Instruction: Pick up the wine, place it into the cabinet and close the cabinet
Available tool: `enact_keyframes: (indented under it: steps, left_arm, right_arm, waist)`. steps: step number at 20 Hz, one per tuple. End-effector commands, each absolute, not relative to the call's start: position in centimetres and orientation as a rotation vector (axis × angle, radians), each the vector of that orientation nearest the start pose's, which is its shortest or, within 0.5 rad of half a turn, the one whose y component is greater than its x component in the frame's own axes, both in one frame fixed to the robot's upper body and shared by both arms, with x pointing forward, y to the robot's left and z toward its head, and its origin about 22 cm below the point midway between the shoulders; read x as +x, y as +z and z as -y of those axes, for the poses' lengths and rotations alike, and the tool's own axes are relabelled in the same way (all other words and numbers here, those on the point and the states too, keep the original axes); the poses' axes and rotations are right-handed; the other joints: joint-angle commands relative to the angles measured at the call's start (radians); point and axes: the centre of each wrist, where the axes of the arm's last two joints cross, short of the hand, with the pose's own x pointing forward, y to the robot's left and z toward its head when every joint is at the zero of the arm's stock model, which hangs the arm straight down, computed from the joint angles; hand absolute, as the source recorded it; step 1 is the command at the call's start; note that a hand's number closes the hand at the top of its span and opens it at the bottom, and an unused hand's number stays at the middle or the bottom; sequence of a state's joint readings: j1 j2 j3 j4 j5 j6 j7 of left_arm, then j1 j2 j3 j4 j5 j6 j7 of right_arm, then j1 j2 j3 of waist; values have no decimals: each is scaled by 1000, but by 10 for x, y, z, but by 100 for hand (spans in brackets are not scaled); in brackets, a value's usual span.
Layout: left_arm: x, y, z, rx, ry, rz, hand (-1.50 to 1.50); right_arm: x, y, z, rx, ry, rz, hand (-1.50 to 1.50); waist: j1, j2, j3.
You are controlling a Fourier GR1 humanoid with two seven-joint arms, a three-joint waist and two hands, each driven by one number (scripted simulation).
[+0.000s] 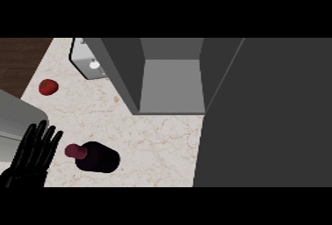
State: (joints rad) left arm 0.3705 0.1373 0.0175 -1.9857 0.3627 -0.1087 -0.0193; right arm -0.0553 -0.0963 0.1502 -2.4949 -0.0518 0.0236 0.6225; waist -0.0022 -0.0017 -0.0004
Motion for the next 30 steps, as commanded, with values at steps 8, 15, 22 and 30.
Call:
enact_keyframes:
  steps: [8,15,22,30]
  left_arm:
    - [158,-9,-295,-171,148,1648,-150]
    - [168,-29,-277,-196,121,1640,-150]
    - [154,-43,-288,-223,134,1638,-150]
    - [177,-76,-291,-194,114,1619,-150]
  right_arm:
    - [143,229,204,195,225,1955,-150]
    - [118,224,207,195,207,1930,-150]
    - [124,225,214,187,251,1929,-150]
    - [124,218,211,187,236,1943,-150]
  waist:
    - [6,1,-1]
    - [-2,0,0]
    - [3,0,0]
    - [-2,1,0]
